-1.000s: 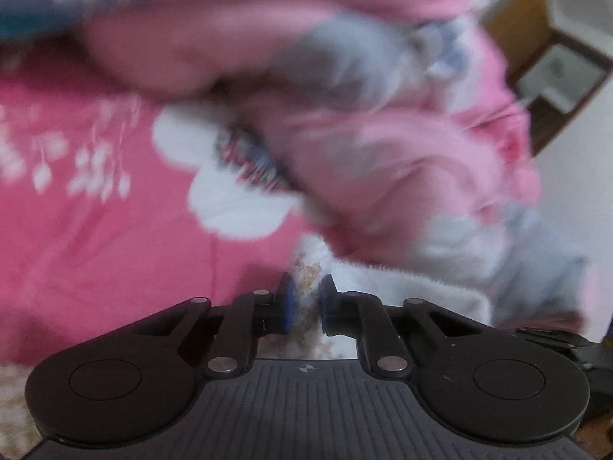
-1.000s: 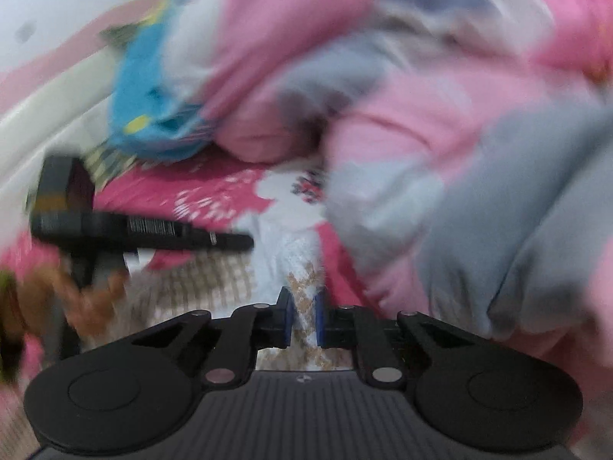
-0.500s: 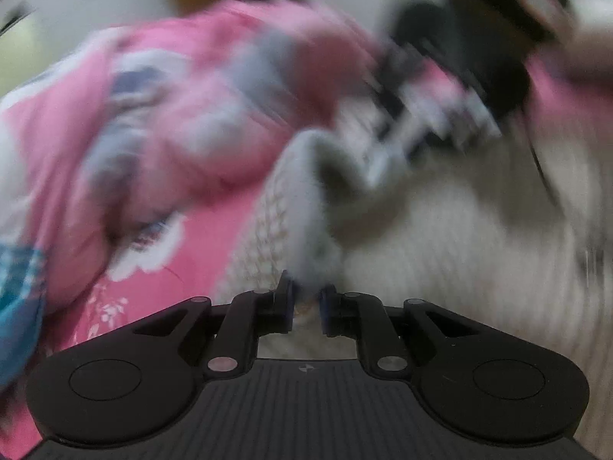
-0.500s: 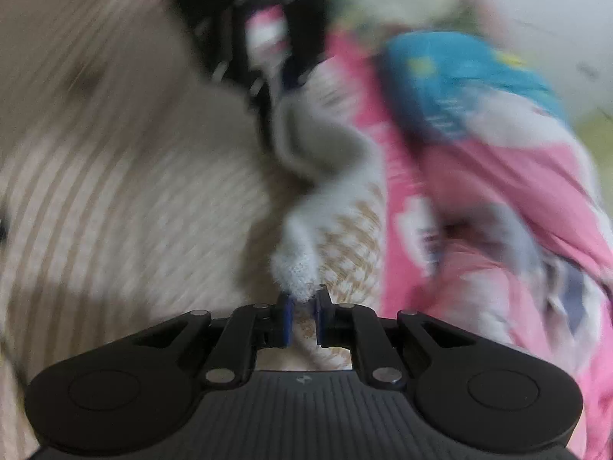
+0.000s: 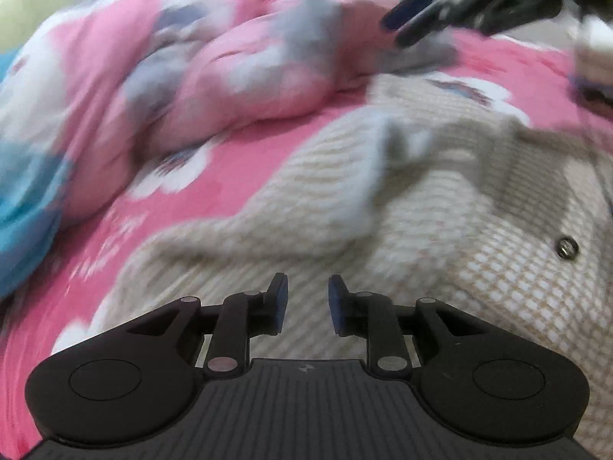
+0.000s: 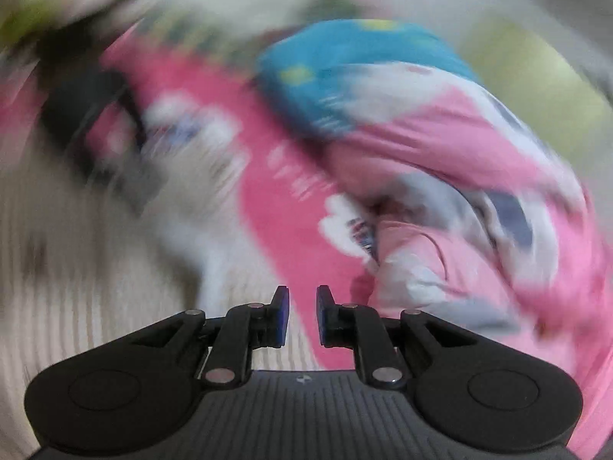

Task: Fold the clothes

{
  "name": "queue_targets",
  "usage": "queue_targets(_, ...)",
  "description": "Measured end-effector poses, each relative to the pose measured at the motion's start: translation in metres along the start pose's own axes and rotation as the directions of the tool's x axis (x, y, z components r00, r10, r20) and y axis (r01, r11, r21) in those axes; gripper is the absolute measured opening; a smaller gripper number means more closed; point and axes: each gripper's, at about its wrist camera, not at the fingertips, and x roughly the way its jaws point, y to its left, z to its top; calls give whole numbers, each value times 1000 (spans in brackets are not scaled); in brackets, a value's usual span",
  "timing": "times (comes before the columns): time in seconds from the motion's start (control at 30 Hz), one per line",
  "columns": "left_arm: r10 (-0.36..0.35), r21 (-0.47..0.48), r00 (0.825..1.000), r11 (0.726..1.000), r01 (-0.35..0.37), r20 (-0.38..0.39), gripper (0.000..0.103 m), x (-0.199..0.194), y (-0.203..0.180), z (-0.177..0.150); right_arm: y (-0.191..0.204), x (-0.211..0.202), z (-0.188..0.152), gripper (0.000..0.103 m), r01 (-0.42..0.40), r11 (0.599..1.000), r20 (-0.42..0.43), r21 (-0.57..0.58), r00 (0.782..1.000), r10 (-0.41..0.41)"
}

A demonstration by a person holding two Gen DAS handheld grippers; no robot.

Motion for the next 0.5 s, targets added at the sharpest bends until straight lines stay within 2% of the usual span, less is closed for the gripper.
queue_targets(0.03,17,-77,1000,997,-17,1,23,-3,10,1,-9,1,7,15,-3,995,15,101,1000,1)
queue_targets(0.07,33,-161,999,986,-31,7,24,-5,20,3,-7,12,3,15,-16,992,-8,127,1000,17)
queue_targets(0.13,26,-344,998,939,-6,54,25,0,37,13,-2,34,-5,15,-42,982,-53,182,997,52)
queue_targets(0.2,-12,-437,992,897,64,122,27,11,44,26,3,56,-14,16,-64,970,-96,236,991,89)
queue_targets(0.27,-88,-454,985,879,147,149,33,34,37,38,7,78,-22,16,-84,953,-136,291,982,128)
queue_targets(0.3,-121,-443,984,881,168,133,34,49,30,41,10,89,-26,15,-92,943,-155,319,977,148)
queue_targets(0.37,-134,-375,989,915,149,65,33,77,14,41,15,110,-34,15,-104,925,-189,364,965,183)
queue_targets(0.4,-103,-319,993,941,117,60,34,85,6,37,19,110,-34,15,-93,938,-190,335,968,164)
queue_targets(0.43,-81,-281,995,955,95,63,34,90,1,35,24,111,-34,15,-82,949,-191,304,971,145)
queue_targets(0.5,-62,-258,995,963,81,81,35,92,0,35,33,112,-34,15,-59,968,-191,243,976,107)
